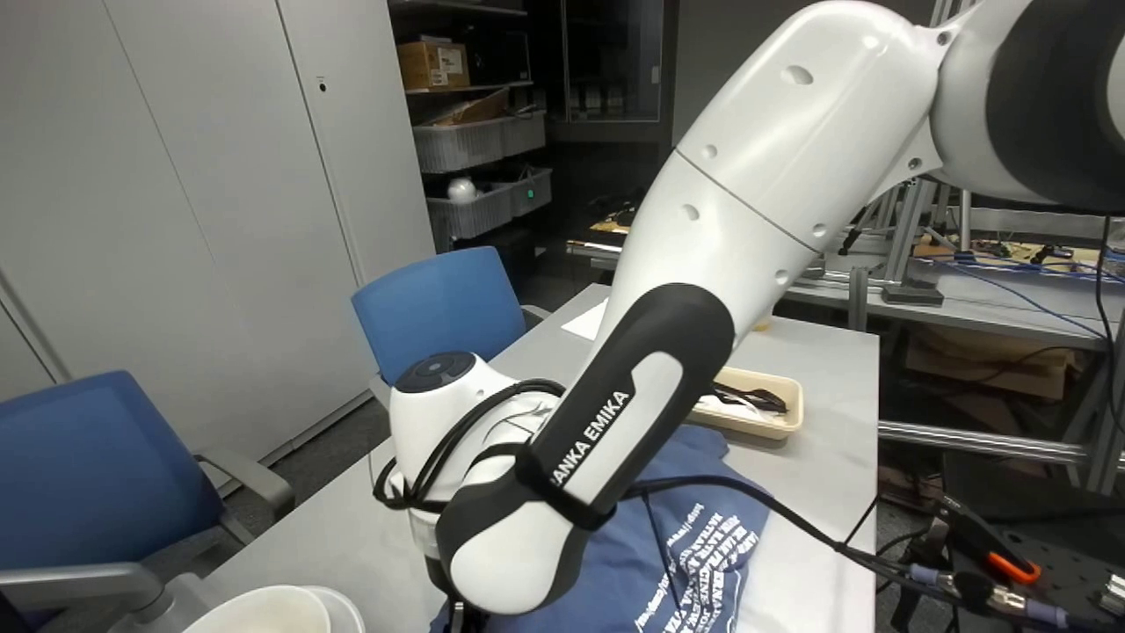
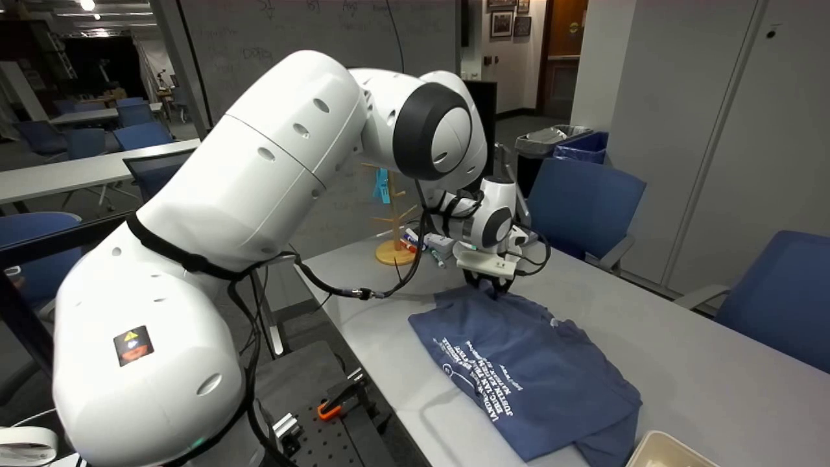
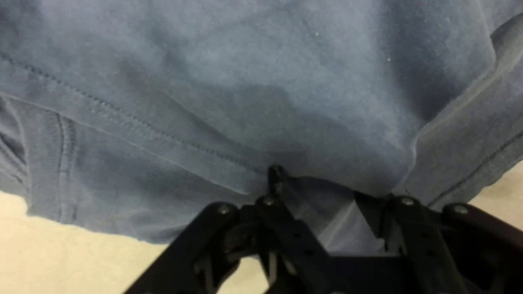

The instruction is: Fold the blue shirt twice

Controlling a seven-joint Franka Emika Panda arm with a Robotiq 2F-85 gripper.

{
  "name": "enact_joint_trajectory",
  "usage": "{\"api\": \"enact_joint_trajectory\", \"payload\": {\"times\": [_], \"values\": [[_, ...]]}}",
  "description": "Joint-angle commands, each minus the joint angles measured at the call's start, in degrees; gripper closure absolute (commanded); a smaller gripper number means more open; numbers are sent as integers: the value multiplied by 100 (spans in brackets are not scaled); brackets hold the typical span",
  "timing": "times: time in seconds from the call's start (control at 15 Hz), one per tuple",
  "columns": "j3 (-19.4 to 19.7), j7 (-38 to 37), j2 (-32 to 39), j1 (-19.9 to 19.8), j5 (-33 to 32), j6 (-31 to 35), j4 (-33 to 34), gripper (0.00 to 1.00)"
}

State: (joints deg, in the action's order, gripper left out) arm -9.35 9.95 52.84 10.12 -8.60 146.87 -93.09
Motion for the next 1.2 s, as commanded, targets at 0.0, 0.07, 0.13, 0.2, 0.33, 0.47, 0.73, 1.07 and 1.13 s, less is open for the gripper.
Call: {"api": "enact_joint_trajectory", "payload": {"times": [0.0,0.07,0.13,0.2,0.33,0.47,0.73,1.07,1.13], "values": [[100,-34,118,101,9,-161,287,83],[95,-35,109,93,18,-148,286,89],[90,-32,100,88,21,-137,281,98],[84,-31,92,82,25,-124,276,100],[31,25,42,46,47,-89,242,100],[-61,102,-95,-13,83,-47,127,98],[-264,248,-689,-195,173,140,-327,98],[-423,466,-1483,-535,373,350,-1053,98],[-461,551,-1629,-636,465,404,-1223,98]]}}
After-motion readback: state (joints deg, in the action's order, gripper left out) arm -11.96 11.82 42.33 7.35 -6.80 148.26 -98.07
